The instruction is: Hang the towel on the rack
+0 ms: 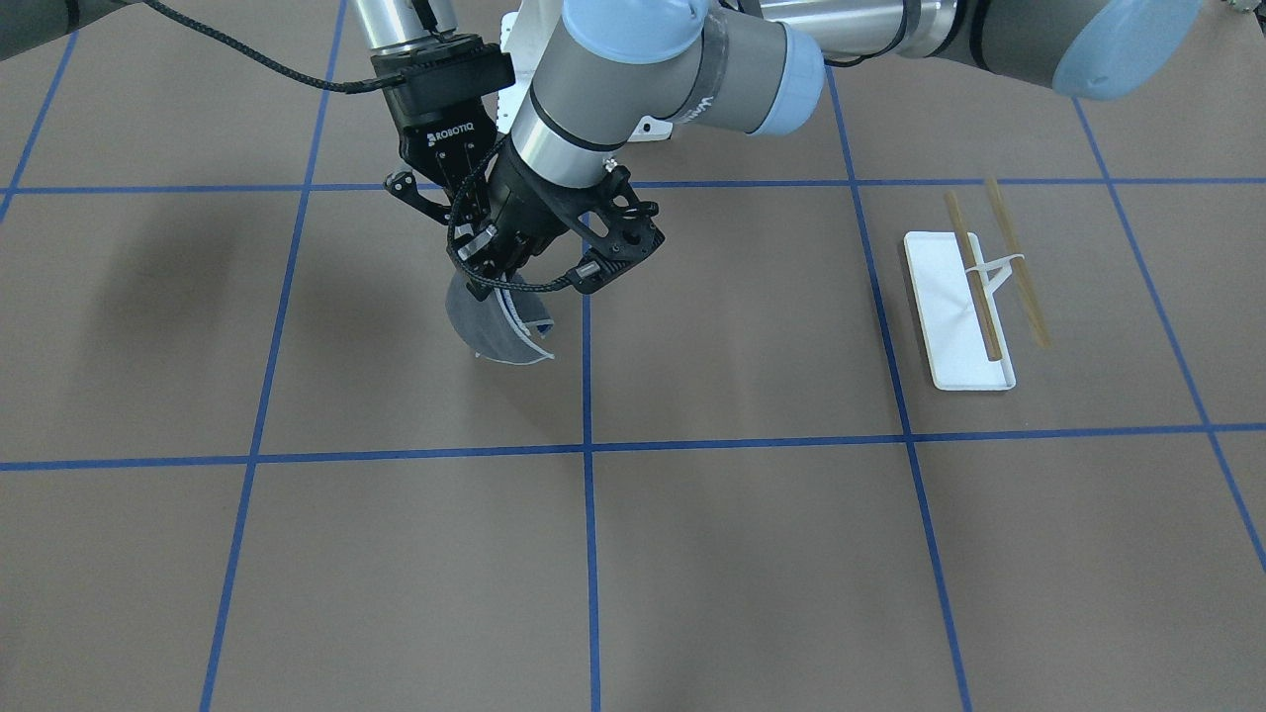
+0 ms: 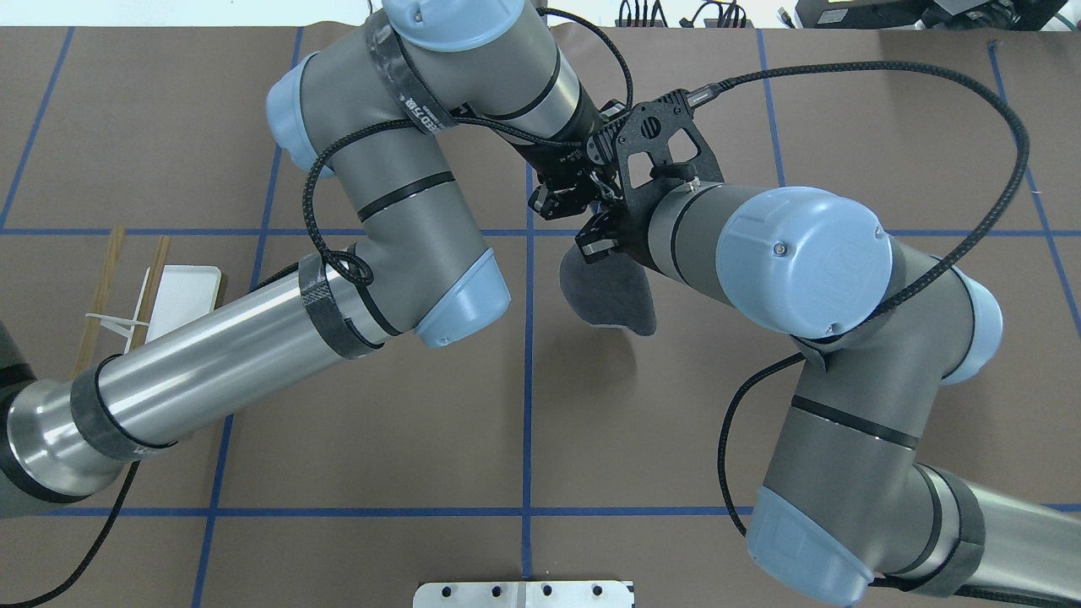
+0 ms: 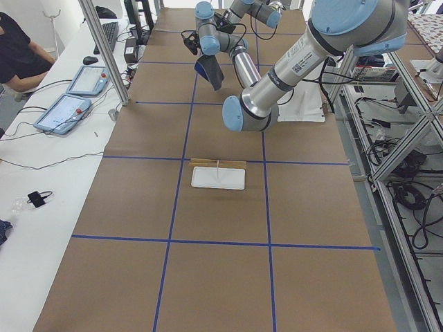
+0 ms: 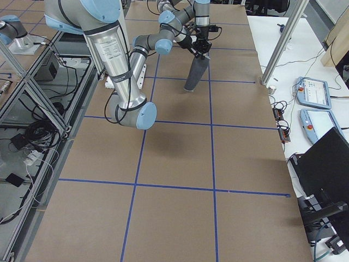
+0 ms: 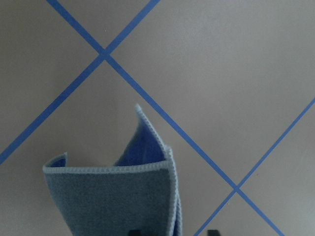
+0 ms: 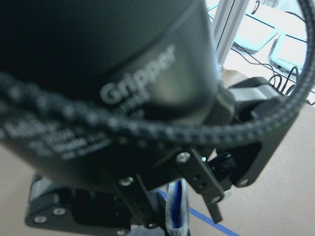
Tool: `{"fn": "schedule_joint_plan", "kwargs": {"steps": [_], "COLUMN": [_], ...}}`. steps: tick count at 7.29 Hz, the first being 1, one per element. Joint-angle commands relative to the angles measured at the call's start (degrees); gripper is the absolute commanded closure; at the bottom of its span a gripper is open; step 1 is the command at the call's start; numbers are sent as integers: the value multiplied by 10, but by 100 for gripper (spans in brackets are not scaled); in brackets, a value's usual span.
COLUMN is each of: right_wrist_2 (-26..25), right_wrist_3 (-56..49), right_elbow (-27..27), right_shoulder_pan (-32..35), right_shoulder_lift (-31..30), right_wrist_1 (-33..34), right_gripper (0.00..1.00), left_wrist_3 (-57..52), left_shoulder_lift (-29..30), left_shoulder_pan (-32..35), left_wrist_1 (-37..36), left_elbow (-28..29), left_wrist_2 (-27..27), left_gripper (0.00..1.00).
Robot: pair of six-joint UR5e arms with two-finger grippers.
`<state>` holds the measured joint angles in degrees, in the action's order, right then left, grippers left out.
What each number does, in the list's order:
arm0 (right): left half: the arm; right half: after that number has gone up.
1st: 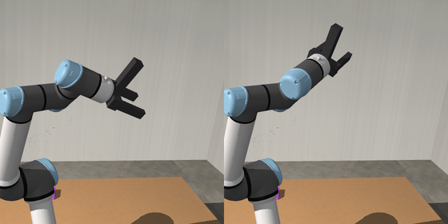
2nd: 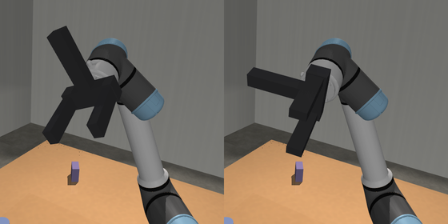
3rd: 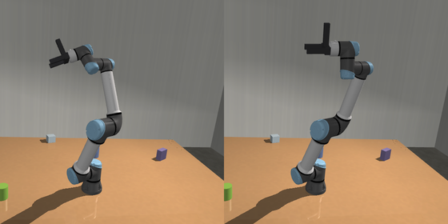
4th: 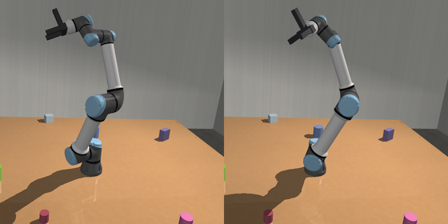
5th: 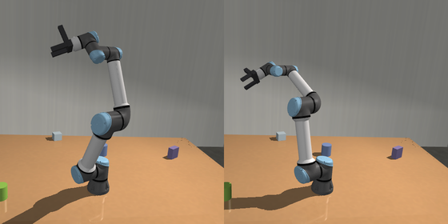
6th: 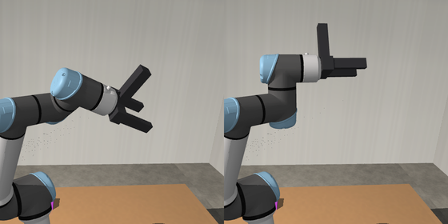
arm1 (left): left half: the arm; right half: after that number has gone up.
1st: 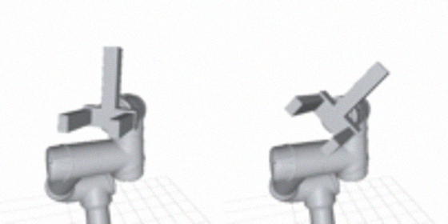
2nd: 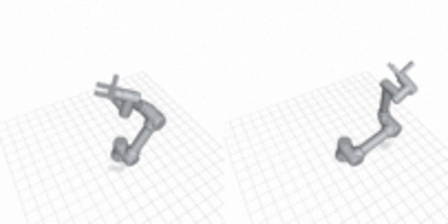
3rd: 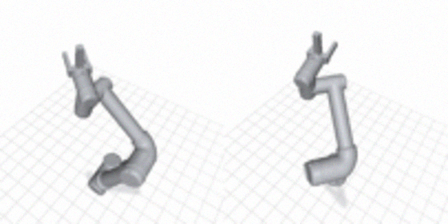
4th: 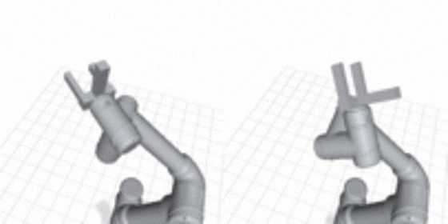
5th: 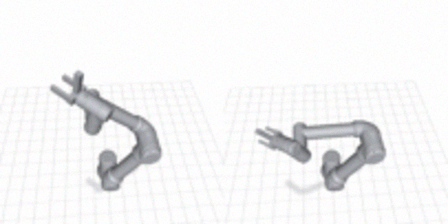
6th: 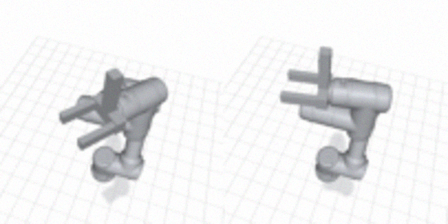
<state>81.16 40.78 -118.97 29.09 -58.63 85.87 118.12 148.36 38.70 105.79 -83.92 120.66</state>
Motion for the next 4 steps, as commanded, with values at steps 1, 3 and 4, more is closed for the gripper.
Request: {"fn": "schedule_joint_plan", "kwargs": {"steps": [1,3,4], "right_wrist_2": [2,2,2], "right_wrist_3": [0,0,0], "right_elbow": [-8,-10,-10], "right_shoulder_pan": [1,2,2], "right_shoulder_lift": [-4,-4,-4], "right_wrist_1": [0,1,1], "right_gripper": [100,100,100], "left_wrist_3": [-17,-17,-17], "left_shoulder_lift": [-5,-4,-4], "left_shoulder_pan": [1,0,0], "left_wrist_1": [-1,-1,-1], "left_elbow": [0,0,0], "left_wrist_2": [0,0,-1], "left_gripper": [100,52,3]}}
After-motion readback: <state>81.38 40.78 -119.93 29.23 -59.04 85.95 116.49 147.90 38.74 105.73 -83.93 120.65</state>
